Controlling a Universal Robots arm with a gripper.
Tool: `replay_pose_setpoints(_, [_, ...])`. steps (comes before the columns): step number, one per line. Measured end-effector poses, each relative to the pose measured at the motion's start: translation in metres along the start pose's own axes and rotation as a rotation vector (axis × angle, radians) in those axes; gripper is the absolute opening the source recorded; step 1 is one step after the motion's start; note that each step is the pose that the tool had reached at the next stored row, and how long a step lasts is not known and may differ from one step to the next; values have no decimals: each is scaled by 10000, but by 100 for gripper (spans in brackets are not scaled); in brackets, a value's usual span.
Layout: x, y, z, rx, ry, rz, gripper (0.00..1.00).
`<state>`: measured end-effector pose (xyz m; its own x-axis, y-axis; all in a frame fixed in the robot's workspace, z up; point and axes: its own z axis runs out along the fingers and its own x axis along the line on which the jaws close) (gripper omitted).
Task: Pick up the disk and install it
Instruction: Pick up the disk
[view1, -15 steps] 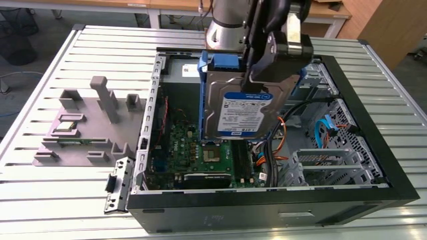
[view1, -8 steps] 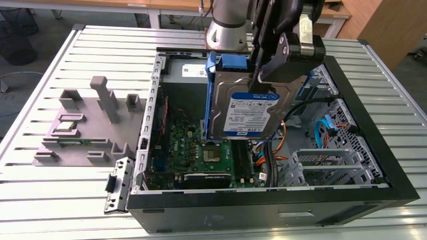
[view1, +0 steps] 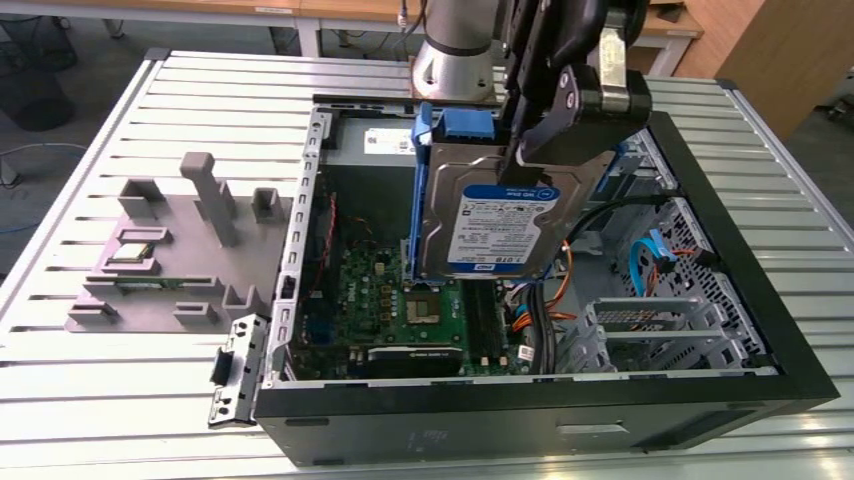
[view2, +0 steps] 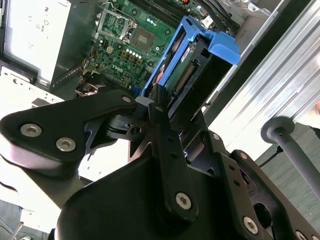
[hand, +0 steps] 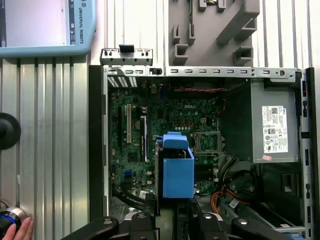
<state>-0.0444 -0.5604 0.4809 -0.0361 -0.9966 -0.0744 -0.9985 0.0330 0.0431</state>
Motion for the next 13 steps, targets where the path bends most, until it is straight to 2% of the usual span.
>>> replay_pose_setpoints(8, [-3,-93,-3,-1,0,1,35])
replay_pose_setpoints(13, [-4,-99,-4,0,0,1,35])
